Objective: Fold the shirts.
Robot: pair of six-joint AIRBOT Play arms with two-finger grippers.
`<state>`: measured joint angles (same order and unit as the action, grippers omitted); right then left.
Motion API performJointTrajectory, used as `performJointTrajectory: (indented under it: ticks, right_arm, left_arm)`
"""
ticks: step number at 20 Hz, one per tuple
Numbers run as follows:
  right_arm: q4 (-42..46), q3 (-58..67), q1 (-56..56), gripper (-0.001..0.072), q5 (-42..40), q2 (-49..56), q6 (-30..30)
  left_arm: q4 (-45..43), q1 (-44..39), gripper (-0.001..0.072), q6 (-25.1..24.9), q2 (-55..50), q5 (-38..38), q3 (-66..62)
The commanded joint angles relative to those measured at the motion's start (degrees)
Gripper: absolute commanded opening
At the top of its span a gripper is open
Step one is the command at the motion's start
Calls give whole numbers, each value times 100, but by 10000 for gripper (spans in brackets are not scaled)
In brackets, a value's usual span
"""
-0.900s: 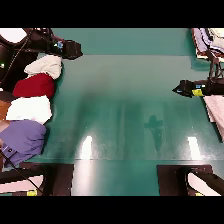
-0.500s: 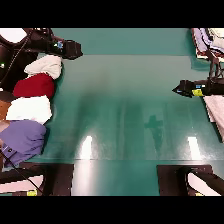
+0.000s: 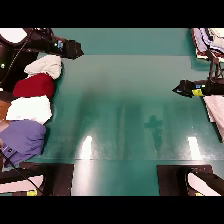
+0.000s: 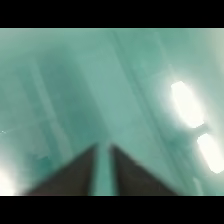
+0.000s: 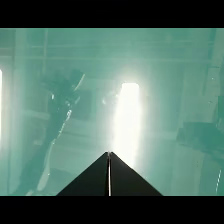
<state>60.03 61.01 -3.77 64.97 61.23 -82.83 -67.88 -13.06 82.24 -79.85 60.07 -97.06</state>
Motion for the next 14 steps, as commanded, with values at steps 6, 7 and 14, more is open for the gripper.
performJointTrajectory:
  ticks: [6,7,14]
  right_arm:
    - [-7,0,-4,21,15,-2,-7]
    - [-7,0,-4,21,13,-2,-7]
    - [-39,-4,-4,21,13,-2,-9]
  left_arm:
    - [-2970,1054,644,1082,-855,-933,-2]
    - [-2955,1263,644,1084,-1110,-984,-2]
    - [-2608,2087,644,1078,-2662,-1921,-9]
